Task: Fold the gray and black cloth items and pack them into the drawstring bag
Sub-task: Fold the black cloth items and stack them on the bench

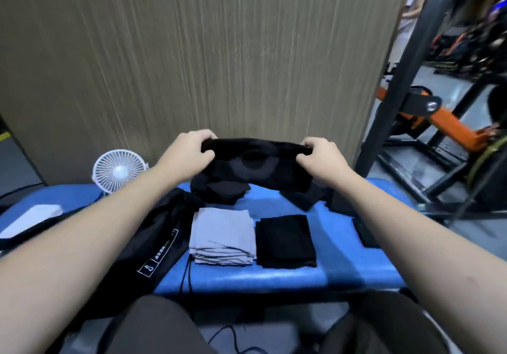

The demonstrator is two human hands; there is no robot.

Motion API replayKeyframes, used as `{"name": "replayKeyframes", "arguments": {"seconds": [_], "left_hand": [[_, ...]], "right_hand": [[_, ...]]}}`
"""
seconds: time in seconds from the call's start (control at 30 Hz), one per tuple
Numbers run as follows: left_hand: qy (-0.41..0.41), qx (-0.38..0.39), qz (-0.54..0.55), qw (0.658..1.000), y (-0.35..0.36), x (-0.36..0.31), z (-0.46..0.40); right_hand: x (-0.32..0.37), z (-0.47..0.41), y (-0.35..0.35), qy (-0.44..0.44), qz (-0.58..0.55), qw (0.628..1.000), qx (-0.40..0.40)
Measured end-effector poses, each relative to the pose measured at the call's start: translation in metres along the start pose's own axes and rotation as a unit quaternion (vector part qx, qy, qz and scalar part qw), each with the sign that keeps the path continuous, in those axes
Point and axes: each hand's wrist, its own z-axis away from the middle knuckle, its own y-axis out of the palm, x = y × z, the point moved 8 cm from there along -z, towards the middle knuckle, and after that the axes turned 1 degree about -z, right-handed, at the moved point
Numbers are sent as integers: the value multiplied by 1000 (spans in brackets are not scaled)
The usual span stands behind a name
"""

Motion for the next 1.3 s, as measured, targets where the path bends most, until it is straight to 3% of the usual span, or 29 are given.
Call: {"name": "replayKeyframes", "arguments": {"seconds": [0.1,0.37,0.53,0.93,1.17,1.3], "left_hand": [[3,42,30,999,37,-35,14],[-41,126,114,985,124,-94,46],[3,163,62,985,150,-103,63],[116,169,-179,962,164,-89,64],[150,152,-247,945,175,-75,72],[153,185,-251,938,180,-70,78]], "right_hand": [[-40,22,-22,55,51,997,16],[-151,91,-69,178,-124,976,-23],[-192,115,-60,213,-192,958,-9],[-166,93,-6,122,-94,982,106],[-166,96,17,141,-34,973,180],[-154,96,10,122,-34,977,169]]}}
